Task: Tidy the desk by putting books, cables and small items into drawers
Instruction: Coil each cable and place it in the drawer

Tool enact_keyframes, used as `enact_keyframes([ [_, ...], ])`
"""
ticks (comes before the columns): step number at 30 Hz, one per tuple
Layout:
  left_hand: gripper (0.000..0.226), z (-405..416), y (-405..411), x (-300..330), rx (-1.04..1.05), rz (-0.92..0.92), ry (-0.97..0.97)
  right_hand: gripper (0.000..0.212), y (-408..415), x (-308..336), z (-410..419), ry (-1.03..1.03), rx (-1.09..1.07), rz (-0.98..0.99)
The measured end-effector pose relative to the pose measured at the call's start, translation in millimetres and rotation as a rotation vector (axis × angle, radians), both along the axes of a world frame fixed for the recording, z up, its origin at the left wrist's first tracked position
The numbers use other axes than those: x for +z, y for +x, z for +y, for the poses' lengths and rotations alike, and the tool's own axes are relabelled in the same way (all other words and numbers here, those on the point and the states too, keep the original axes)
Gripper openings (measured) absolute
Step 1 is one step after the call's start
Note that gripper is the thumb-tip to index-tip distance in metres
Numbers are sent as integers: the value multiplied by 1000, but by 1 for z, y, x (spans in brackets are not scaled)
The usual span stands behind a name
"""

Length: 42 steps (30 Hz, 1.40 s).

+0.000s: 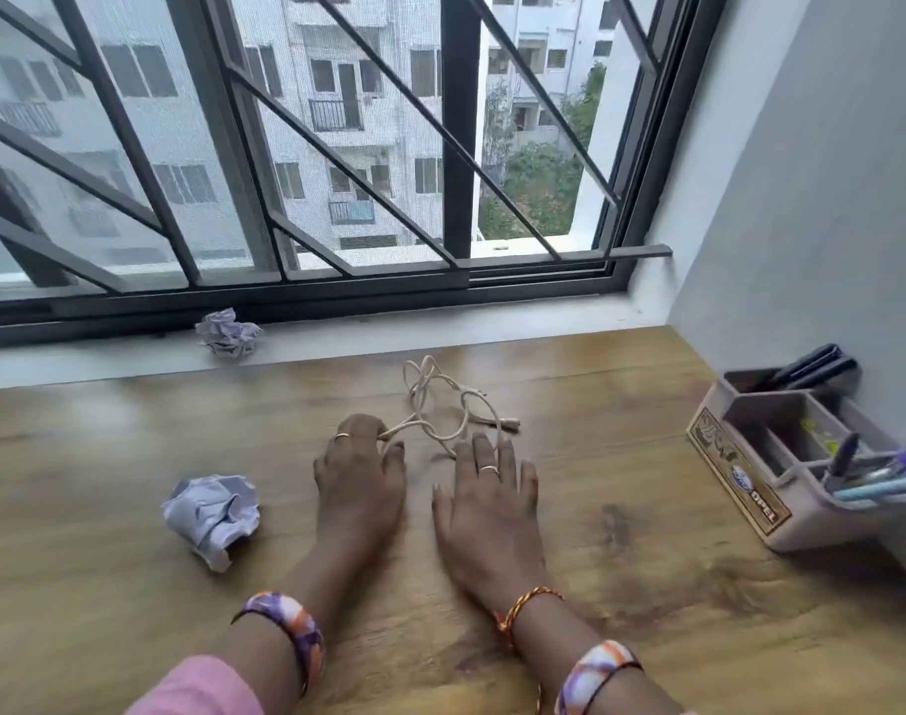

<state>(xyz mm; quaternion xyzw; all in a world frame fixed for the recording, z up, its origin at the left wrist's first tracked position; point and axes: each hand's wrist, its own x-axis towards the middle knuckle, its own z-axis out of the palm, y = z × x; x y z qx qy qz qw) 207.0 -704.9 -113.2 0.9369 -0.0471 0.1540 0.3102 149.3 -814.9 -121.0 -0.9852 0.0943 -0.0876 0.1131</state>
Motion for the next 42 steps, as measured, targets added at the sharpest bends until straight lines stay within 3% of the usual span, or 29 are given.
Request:
enact_keyframes([
  [3, 3, 2, 5, -1, 17, -61, -191, 52, 0, -3, -1, -43, -61, -94],
  [7, 14, 10, 12, -3, 142, -51, -473, 25, -4, -6, -4, -39, -65, -364],
  [11, 19, 14, 11, 1, 259, -96, -670, 11, -4, -2, -7, 120, -196, -580],
  [16, 19, 16, 8, 9, 343, -104, -868, 21, 0, 5, -21, 722, -480, -875],
  [20, 28, 12, 5, 16, 252, -29, -1099, 46, 6, 6, -21, 921, -648, -926],
  [23, 51, 15, 9, 7, 200, -44, -1053, 44, 8, 2, -22, 954, -693, -912],
  [27, 54, 21, 15, 0, 87, 8, -1031, 39, 6, 10, -21, 907, -707, -850],
  [29, 52, 22, 14, 3, 51, 81, -859, 31, 1, 15, -23, 907, -693, -747],
  [32, 59, 27, 1, 11, -35, 273, -641, 45, -15, 21, -27, 905, -545, -524],
  [35, 31, 32, -16, 28, -166, 447, -420, 54, -34, 38, -23, 711, -483, -421],
  [36, 23, 34, -24, 40, -239, 484, -414, 51, -40, 47, -17, 626, -419, -402],
  [38, 31, 36, -38, 74, -373, 508, -419, 36, -51, 68, 0, 553, -156, -406],
  [40, 43, 43, -52, 115, -452, 491, -407, 25, -57, 94, 19, 601, 178, -419],
  [42, 40, 61, -66, 155, -520, 478, -349, 15, -61, 126, 36, 638, 362, -426],
])
